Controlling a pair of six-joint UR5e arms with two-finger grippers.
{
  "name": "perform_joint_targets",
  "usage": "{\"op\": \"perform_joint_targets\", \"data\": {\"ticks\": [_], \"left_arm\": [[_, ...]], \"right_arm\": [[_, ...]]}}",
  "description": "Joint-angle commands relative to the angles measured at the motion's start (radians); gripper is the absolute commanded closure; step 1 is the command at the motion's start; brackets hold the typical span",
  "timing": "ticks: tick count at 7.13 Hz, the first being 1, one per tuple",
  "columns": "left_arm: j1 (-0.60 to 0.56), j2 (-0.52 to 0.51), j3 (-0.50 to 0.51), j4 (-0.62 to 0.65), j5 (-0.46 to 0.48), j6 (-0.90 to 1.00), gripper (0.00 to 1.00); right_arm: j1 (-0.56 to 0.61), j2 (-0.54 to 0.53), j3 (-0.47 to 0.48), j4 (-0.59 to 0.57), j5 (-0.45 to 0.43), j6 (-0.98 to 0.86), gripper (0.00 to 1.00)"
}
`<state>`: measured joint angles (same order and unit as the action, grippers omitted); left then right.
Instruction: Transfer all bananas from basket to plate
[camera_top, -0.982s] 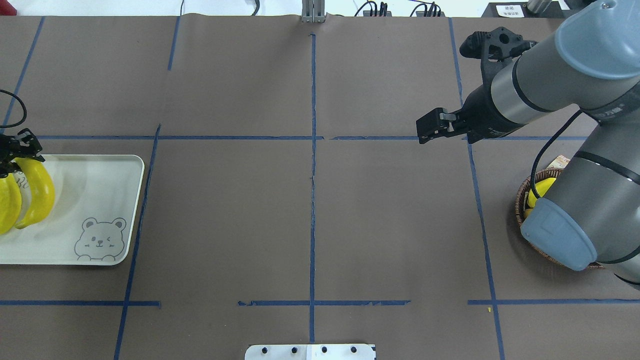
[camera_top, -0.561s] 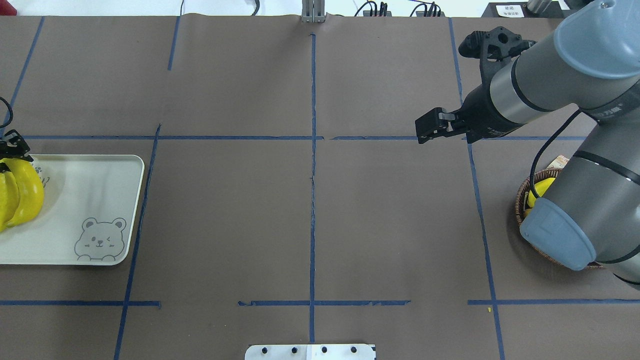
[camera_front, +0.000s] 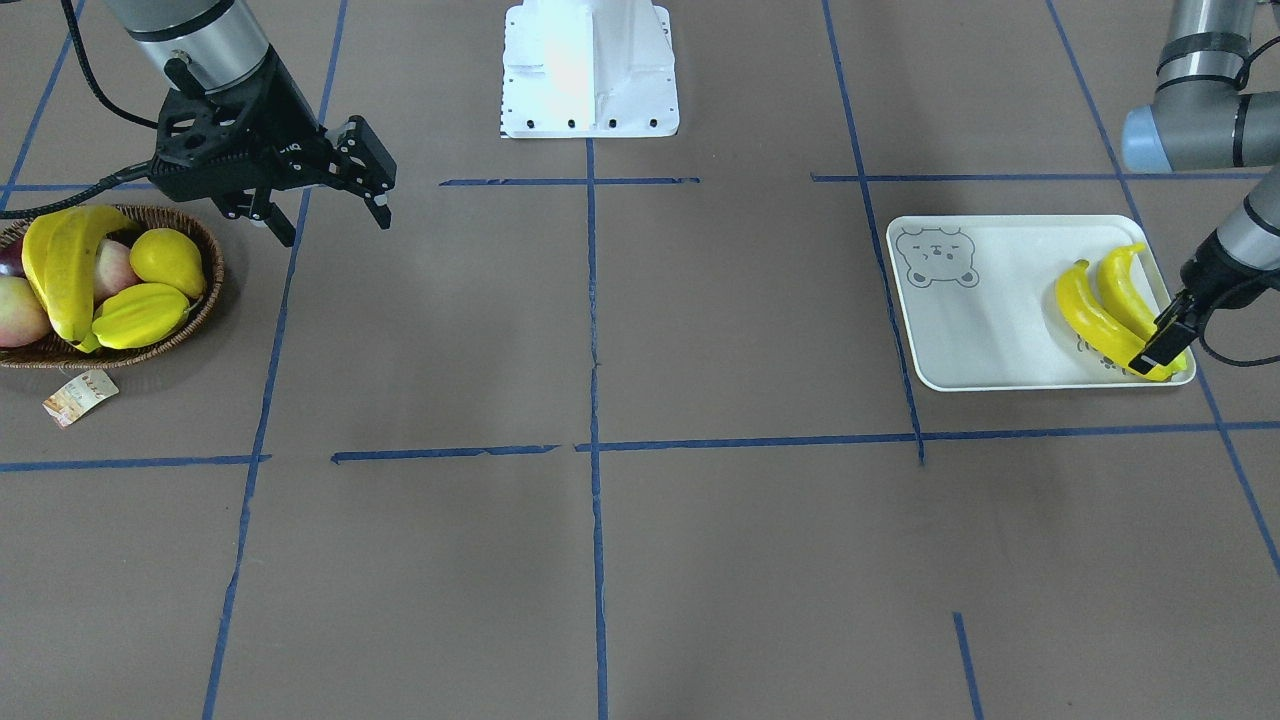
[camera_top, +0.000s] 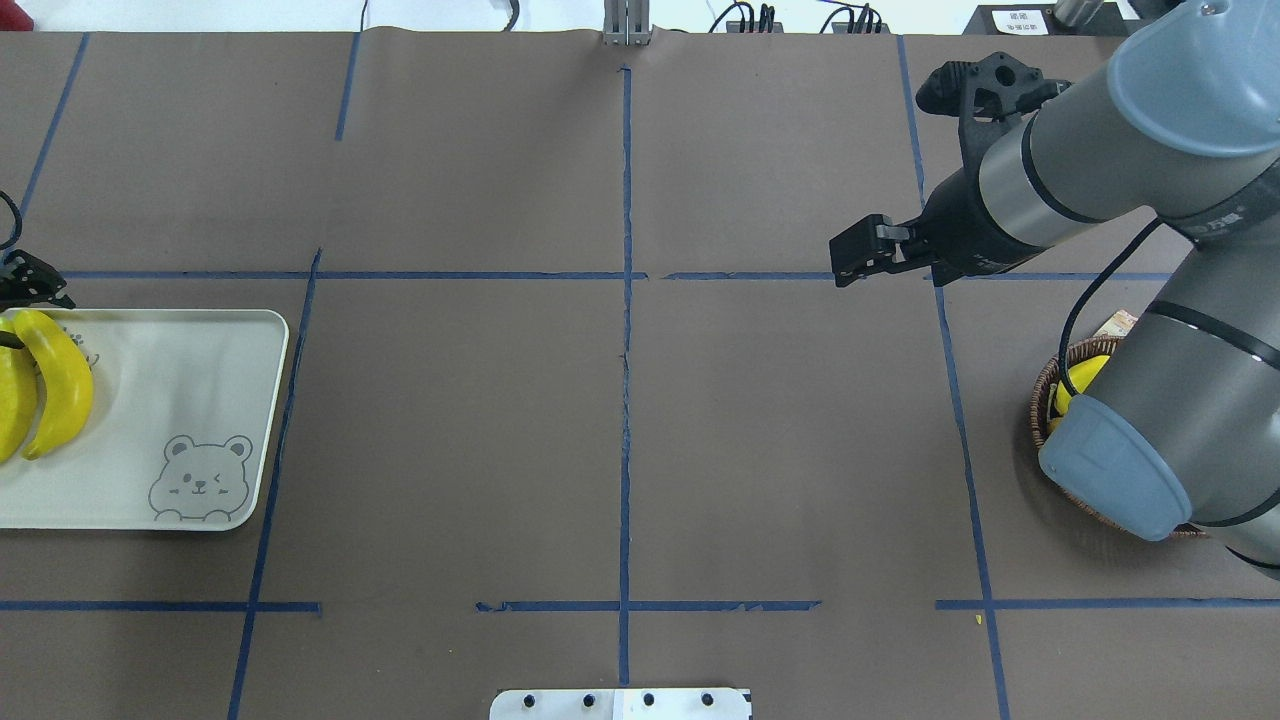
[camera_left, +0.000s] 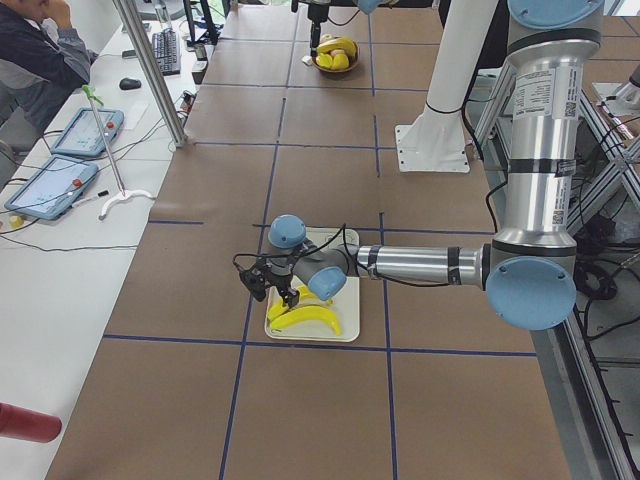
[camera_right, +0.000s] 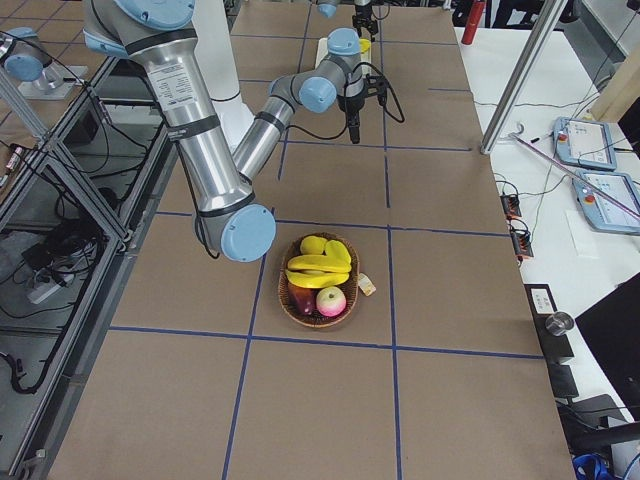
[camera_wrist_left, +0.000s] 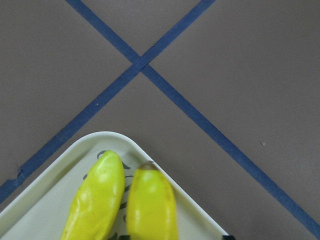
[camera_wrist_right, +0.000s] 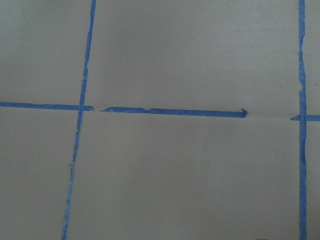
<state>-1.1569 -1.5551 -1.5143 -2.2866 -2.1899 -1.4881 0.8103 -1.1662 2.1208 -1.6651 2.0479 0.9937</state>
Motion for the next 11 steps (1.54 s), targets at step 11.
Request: {"op": "perform_joint_targets", "data": {"ticks": [11], "left_arm": [[0.065, -0.075, -0.25, 0.003, -0.093, 0.086, 0.0]], "right_arm": [[0.089, -0.653, 0.119, 0.282, 0.014, -0.385, 0.01]]}}
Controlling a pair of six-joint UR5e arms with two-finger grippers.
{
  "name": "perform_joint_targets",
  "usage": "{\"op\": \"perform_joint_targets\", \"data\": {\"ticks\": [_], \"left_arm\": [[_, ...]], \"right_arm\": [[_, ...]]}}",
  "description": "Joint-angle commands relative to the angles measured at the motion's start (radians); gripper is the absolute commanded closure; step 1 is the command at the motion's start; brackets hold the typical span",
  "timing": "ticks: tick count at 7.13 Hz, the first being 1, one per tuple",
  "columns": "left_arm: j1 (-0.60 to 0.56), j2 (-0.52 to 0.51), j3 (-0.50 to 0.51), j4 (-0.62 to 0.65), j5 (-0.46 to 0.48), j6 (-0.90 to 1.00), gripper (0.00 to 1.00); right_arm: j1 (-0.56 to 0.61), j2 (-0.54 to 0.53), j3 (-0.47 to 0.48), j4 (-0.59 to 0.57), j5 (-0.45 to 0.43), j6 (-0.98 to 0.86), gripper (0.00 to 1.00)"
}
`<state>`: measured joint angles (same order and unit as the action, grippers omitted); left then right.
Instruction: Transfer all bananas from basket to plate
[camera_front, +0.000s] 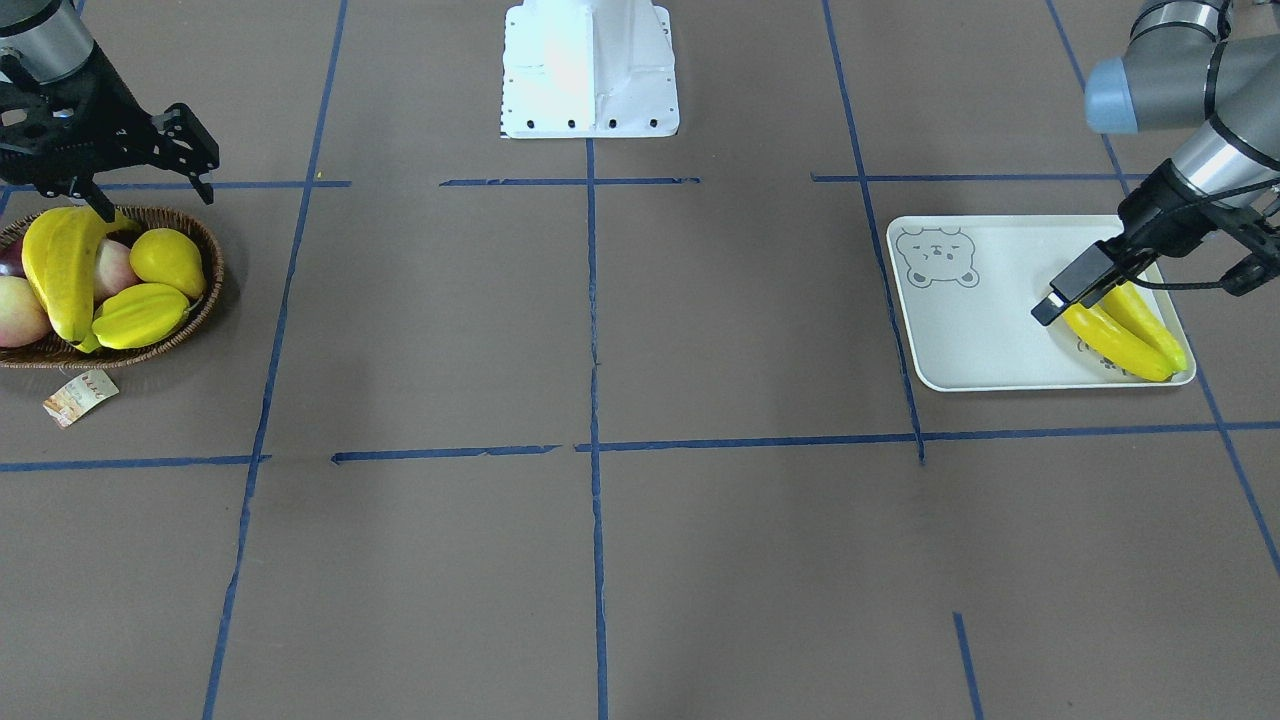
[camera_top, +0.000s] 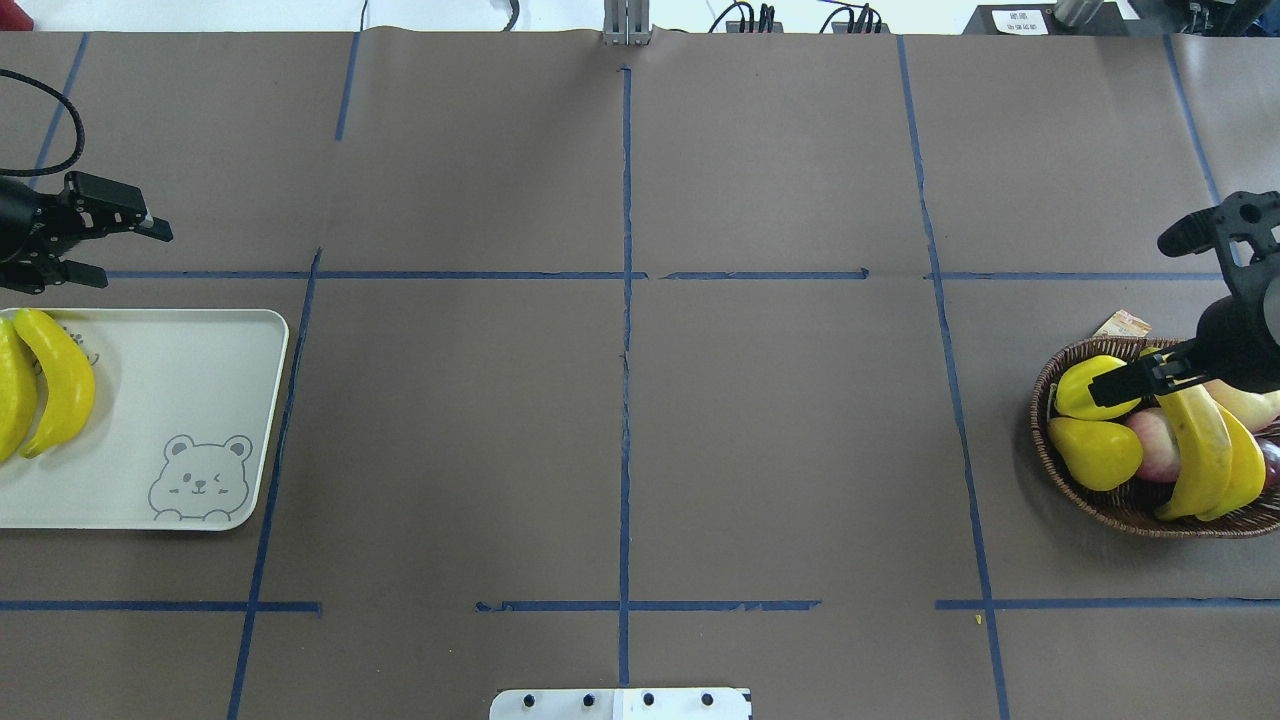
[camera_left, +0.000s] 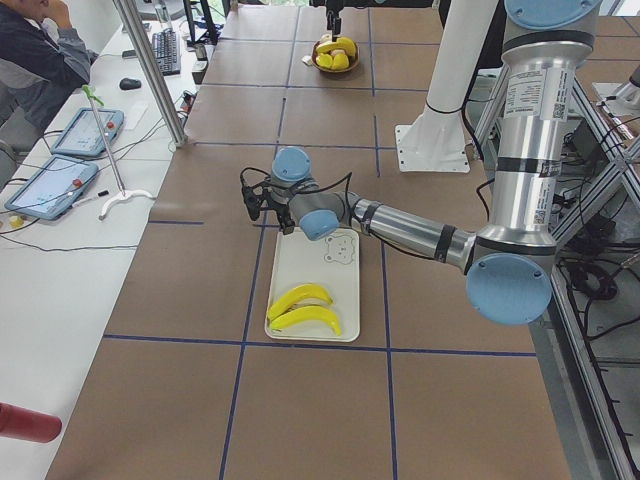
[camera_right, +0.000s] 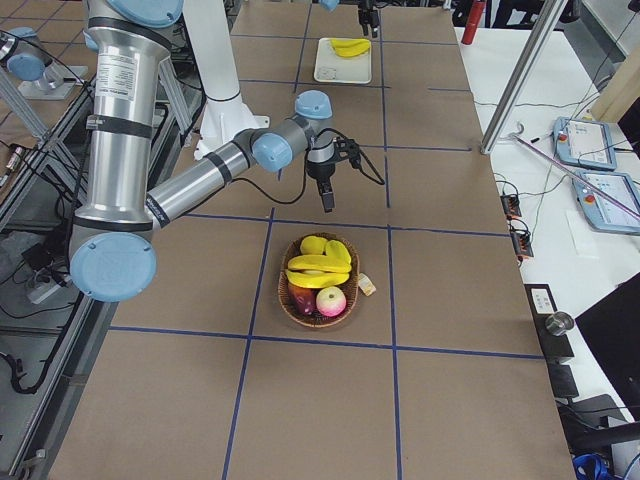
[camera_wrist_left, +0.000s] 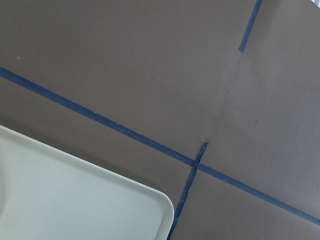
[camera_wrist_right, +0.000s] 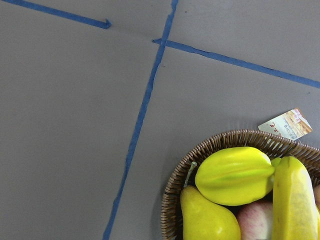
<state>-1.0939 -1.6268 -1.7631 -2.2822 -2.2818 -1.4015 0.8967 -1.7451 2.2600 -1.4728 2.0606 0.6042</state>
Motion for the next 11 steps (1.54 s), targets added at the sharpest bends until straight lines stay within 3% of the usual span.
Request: {"op": "perform_joint_targets", "data": {"ticks": [1, 2, 3, 4, 7, 11], "left_arm": [[0.002, -0.004, 0.001, -0.002, 0.001, -0.001, 0.0], [0.002, -0.004, -0.001, -0.002, -0.001, -0.001, 0.0], [0.002, -0.004, 0.001, -0.002, -0.001, -0.001, 0.0], [0.002, -0.004, 0.001, -0.002, -0.001, -0.001, 0.0], [0.022, -0.004, 0.001, 0.0, 0.002, -0.002, 0.0], [0.023, -0.004, 0.002, 0.0, 0.001, -0.001, 0.0]], "right_arm": [[0.002, -0.146, -0.042, 0.151, -0.002, 0.022, 0.01], [0.002, -0.178, -0.1, 0.254, -0.004, 0.081, 0.02], [0.002, -0.185, -0.214, 0.483, -0.008, 0.18, 0.02], [0.002, -0.232, -0.27, 0.612, -0.008, 0.216, 0.02], [-0.004, -0.257, -0.28, 0.612, -0.016, 0.233, 0.03], [-0.062, -0.24, -0.286, 0.611, -0.019, 0.252, 0.17]]}}
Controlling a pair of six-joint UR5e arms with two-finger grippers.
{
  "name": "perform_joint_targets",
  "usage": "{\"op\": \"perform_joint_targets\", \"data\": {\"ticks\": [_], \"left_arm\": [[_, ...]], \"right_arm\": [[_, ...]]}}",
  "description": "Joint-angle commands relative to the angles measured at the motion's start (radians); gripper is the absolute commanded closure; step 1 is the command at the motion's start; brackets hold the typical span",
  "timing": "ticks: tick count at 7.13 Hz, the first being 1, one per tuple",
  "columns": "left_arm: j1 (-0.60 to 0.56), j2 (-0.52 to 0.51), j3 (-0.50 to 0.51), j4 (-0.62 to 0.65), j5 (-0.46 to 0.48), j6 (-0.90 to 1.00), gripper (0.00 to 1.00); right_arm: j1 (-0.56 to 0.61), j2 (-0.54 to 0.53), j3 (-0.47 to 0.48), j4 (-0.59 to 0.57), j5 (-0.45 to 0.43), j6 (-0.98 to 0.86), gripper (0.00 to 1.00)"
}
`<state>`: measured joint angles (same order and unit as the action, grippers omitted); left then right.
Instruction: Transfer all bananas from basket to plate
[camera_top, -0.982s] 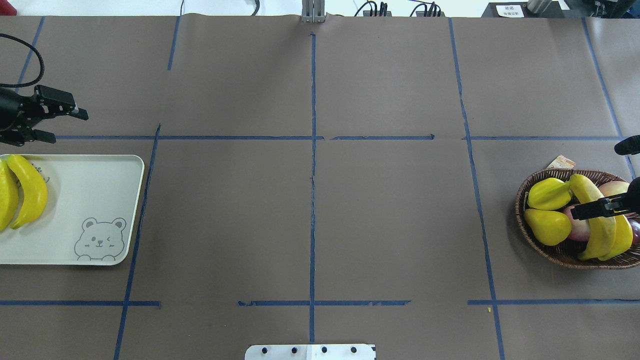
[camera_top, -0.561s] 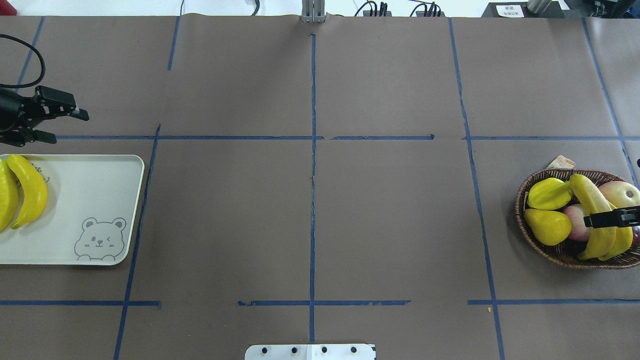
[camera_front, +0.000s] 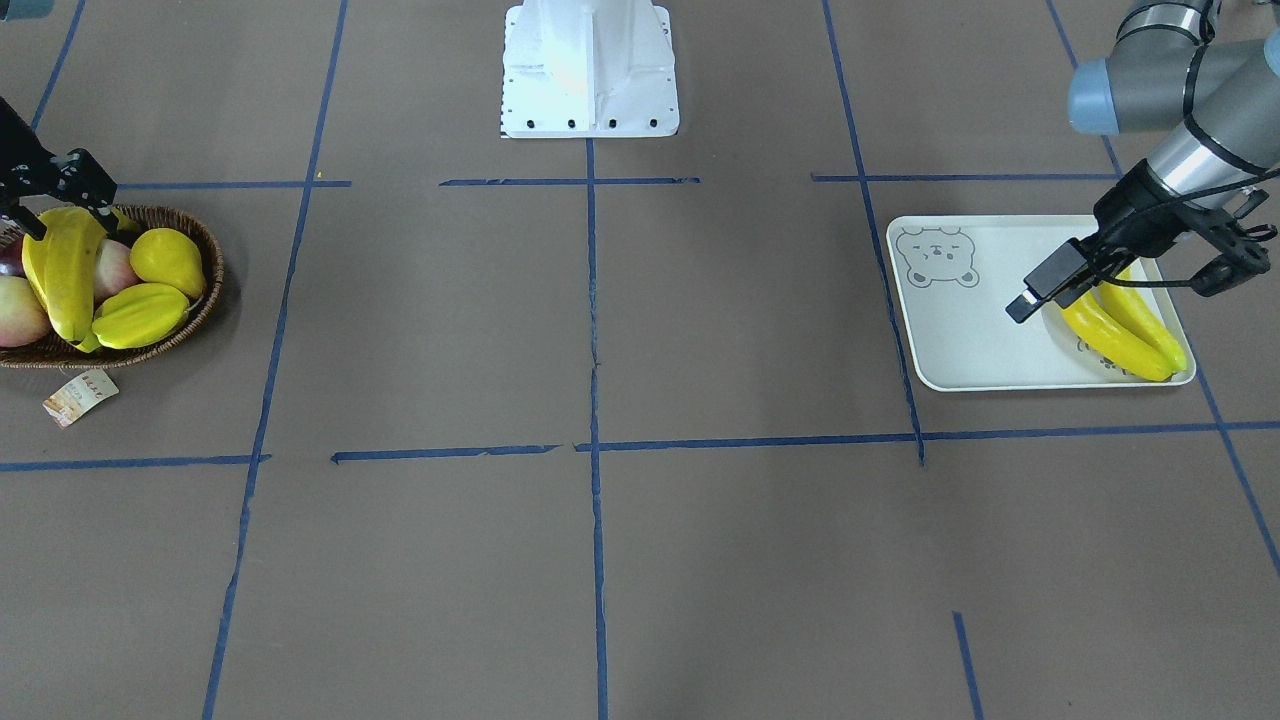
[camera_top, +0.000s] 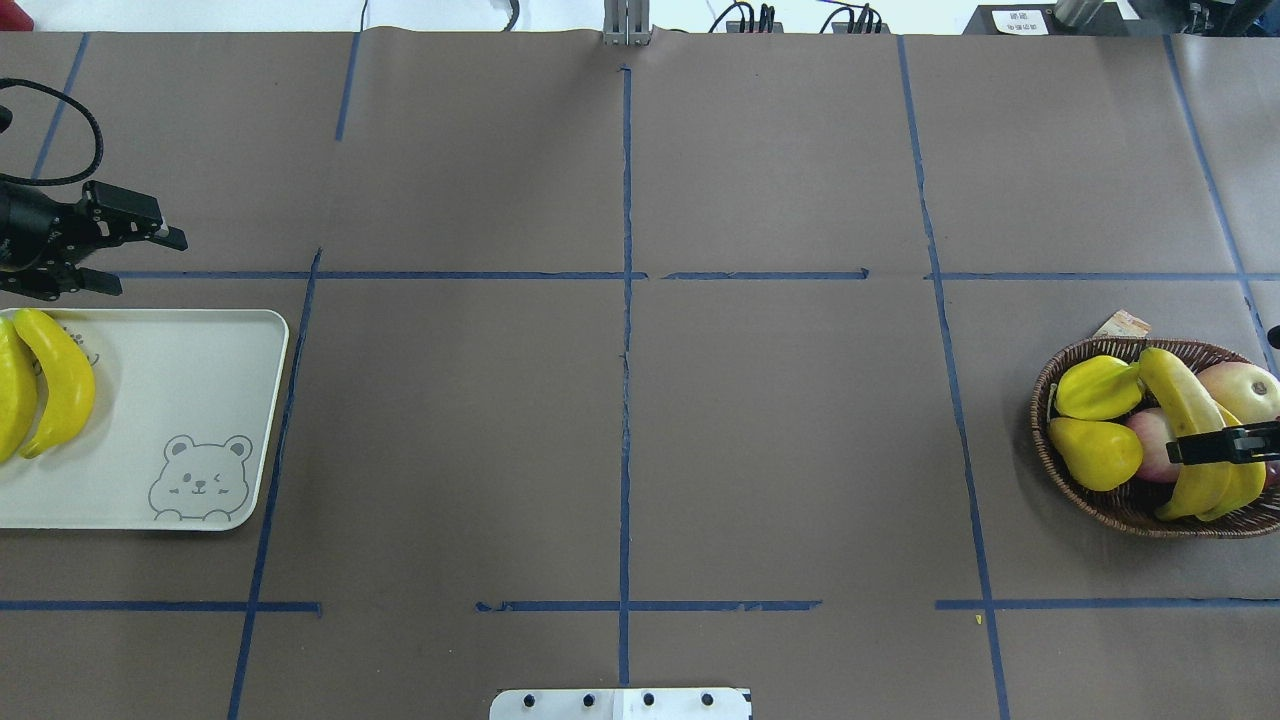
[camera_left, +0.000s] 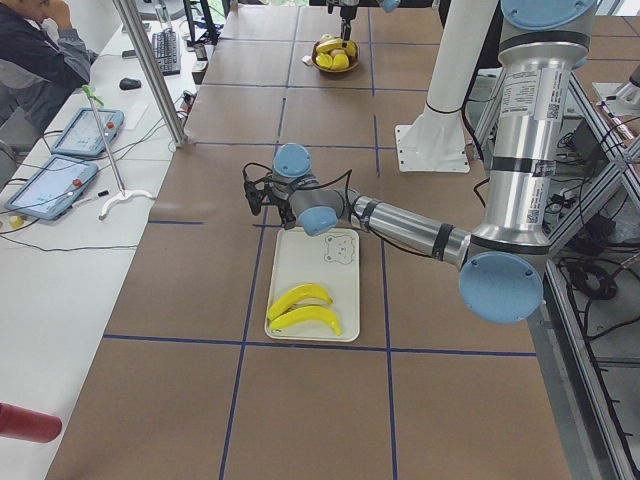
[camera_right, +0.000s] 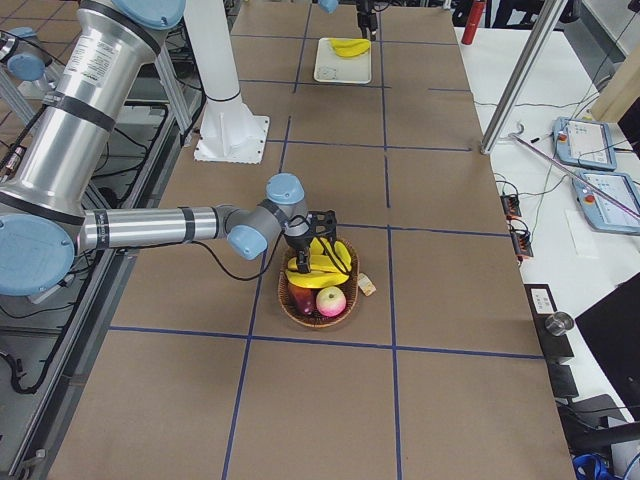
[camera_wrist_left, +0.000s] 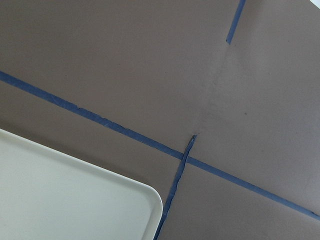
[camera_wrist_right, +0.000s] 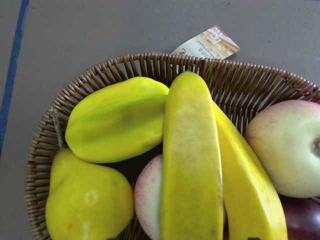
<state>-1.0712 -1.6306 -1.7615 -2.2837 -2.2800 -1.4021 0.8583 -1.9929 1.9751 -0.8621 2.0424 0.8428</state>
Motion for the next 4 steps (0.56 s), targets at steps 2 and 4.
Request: {"op": "perform_joint_targets", "data": {"ticks": [2, 4], "left_arm": [[0.001, 0.0, 0.004, 0.001, -0.001, 0.0, 0.0], [0.014, 0.0, 0.005, 0.001, 0.0, 0.0, 0.0]], "right_arm": [[-0.038, 0.006, -0.007, 0.0, -0.013, 0.015, 0.18], [-0.041, 0.006, -0.024, 0.0, -0.014, 0.015, 0.24]]}}
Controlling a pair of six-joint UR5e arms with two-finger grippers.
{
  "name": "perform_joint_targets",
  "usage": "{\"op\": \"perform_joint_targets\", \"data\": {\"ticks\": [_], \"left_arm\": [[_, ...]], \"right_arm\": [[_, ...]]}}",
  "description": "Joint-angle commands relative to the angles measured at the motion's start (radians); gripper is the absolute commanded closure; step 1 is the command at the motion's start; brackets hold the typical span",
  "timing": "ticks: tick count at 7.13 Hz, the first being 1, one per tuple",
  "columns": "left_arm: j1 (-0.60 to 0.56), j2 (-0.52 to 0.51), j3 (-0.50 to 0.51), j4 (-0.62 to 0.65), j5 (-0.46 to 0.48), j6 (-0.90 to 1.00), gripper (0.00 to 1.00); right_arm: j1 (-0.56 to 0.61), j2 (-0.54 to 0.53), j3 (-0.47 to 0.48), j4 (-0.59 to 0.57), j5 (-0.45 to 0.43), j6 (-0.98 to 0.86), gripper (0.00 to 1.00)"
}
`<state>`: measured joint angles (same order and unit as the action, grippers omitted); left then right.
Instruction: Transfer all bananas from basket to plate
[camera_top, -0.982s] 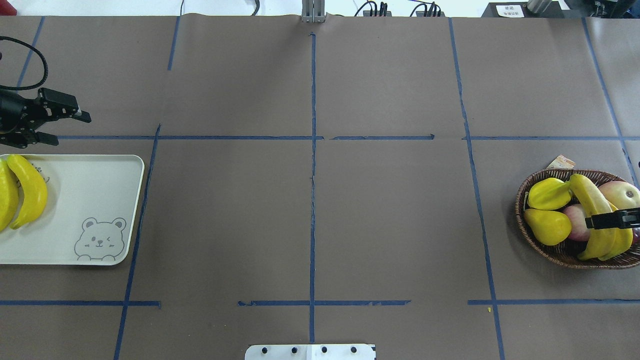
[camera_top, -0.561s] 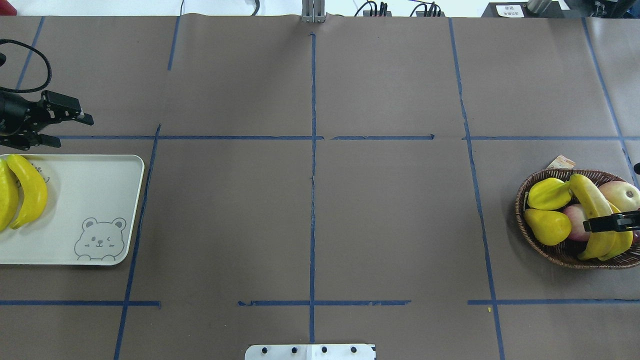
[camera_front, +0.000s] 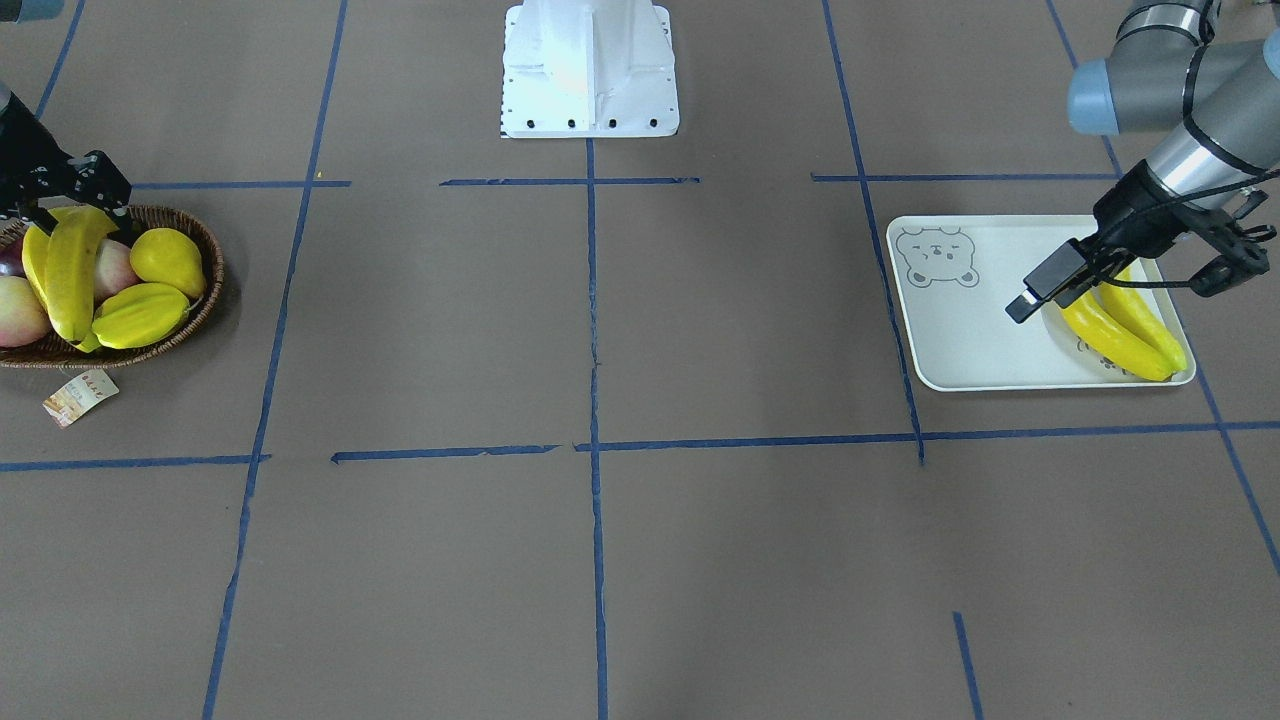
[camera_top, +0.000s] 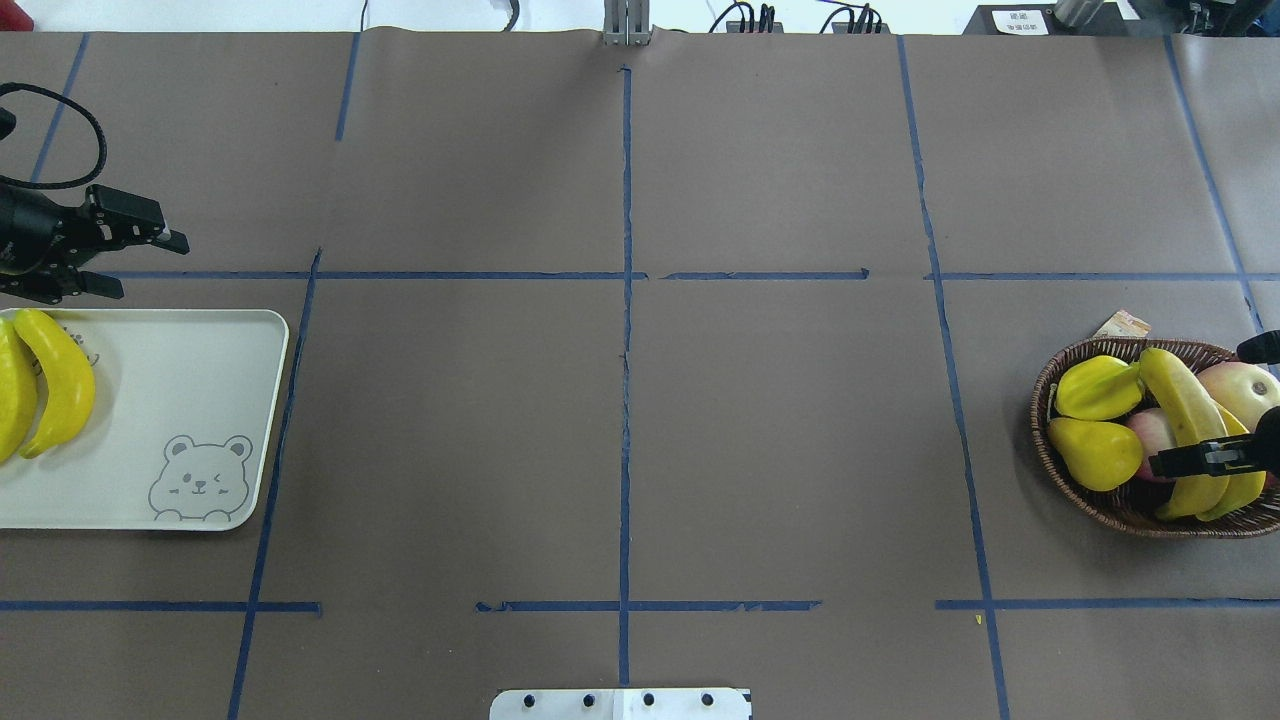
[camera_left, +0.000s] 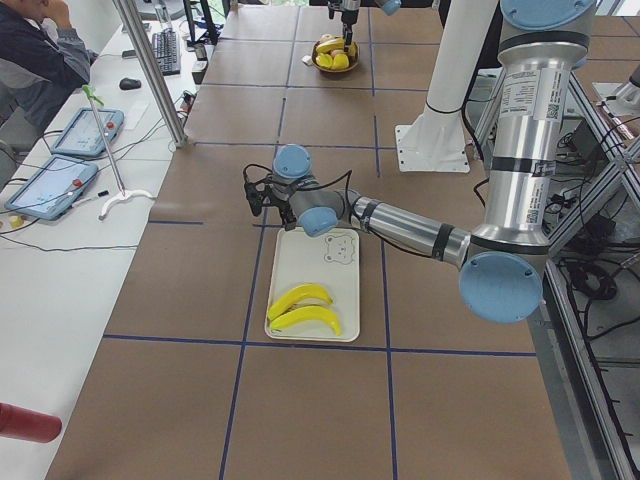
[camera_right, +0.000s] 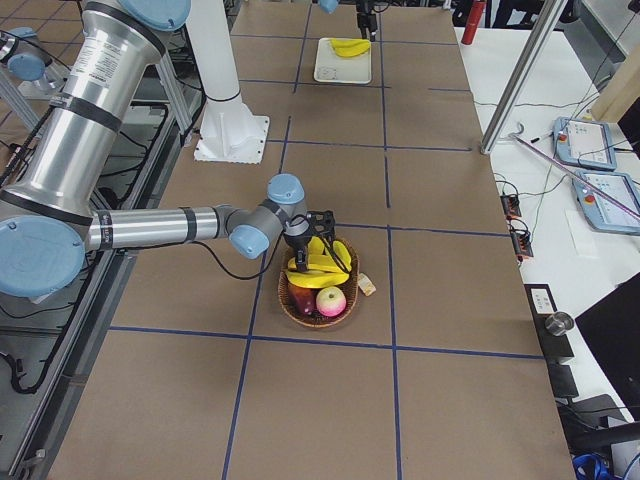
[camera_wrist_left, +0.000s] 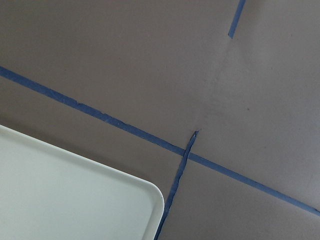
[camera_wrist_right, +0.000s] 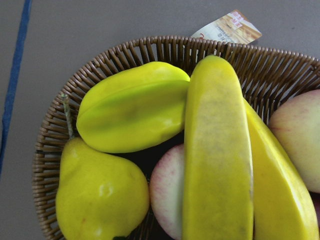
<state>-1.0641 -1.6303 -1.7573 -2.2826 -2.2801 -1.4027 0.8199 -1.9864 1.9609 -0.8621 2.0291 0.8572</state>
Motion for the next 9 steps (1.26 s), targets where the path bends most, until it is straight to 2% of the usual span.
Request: {"op": "perform_joint_targets", "data": {"ticks": [1, 3, 4, 5, 6, 9], "left_arm": [[0.009, 0.0, 0.002, 0.0, 0.001, 0.001, 0.0], [0.009, 0.0, 0.002, 0.0, 0.001, 0.001, 0.0], [0.009, -0.002, 0.002, 0.0, 0.001, -0.001, 0.0], [0.01, -0.002, 0.002, 0.0, 0.001, -0.001, 0.0], [0.009, -0.002, 0.002, 0.0, 0.001, -0.001, 0.0], [0.01, -0.002, 0.002, 0.0, 0.001, -0.001, 0.0]], "right_arm": [[-0.008, 0.0, -0.014, 0.0, -0.003, 0.0, 0.26], [-0.013, -0.002, -0.016, 0.0, -0.003, -0.001, 0.43], [-0.013, -0.002, -0.016, 0.0, -0.003, -0.001, 0.56], [-0.012, -0.002, -0.013, 0.0, -0.003, -0.001, 0.72], [-0.01, -0.003, -0.008, 0.002, -0.003, -0.003, 0.82], [0.031, -0.026, 0.05, 0.002, 0.016, -0.007, 0.89]]}}
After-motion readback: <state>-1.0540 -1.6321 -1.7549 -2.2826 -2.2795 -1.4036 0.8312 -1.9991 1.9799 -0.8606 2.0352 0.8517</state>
